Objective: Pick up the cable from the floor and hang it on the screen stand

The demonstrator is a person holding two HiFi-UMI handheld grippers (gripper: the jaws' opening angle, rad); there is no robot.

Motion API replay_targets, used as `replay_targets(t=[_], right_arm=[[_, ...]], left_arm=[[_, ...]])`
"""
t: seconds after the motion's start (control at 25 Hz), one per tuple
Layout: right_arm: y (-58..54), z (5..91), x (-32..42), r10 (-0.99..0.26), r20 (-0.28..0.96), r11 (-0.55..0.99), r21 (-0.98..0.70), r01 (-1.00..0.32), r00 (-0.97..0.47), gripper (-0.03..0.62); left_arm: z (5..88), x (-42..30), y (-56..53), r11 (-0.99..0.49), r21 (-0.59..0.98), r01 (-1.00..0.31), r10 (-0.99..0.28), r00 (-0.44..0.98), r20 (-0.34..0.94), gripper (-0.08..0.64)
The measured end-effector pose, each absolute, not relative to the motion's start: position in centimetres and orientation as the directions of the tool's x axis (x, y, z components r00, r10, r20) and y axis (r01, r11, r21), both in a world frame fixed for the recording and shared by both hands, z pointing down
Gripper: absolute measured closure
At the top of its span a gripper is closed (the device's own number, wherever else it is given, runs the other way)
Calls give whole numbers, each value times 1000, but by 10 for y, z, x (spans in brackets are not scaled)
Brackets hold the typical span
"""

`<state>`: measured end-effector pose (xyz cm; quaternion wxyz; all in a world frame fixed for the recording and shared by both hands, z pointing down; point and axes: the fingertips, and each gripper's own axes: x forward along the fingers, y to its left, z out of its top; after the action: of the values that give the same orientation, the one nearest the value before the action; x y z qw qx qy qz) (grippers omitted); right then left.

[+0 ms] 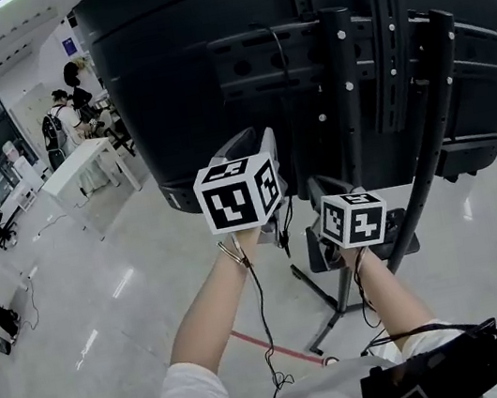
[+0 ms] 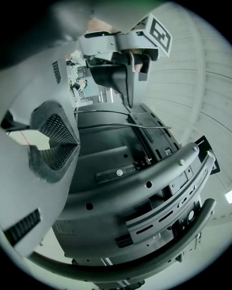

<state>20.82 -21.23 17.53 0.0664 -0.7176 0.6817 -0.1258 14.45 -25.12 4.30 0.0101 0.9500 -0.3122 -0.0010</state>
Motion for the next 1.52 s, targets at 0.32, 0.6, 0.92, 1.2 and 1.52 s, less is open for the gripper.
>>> replay_targets(t=[0.32, 0.6, 0.92, 1.2, 1.52], right_arm=[[-206, 193, 196, -993, 109, -74, -261, -963, 47, 574], [-200, 206, 187, -990, 128, -87, -253, -963, 56, 574], [-182, 244, 179, -984, 170, -103, -274, -956, 57, 574], [-172, 271, 168, -977, 210, -93, -251, -963, 40, 575], [-174, 270, 175, -976, 213, -92, -208, -974, 47, 574]], left_arm=[[127, 117, -237, -787, 61, -613, -607, 789, 98, 508], [192, 95, -237, -742, 125, -659, -639, 751, 164, 554], [235, 78, -214, -706, 177, -686, -669, 727, 151, 555], [262, 80, -208, -678, 223, -700, -689, 711, 138, 557], [273, 90, -209, -678, 213, -703, -683, 711, 170, 557]])
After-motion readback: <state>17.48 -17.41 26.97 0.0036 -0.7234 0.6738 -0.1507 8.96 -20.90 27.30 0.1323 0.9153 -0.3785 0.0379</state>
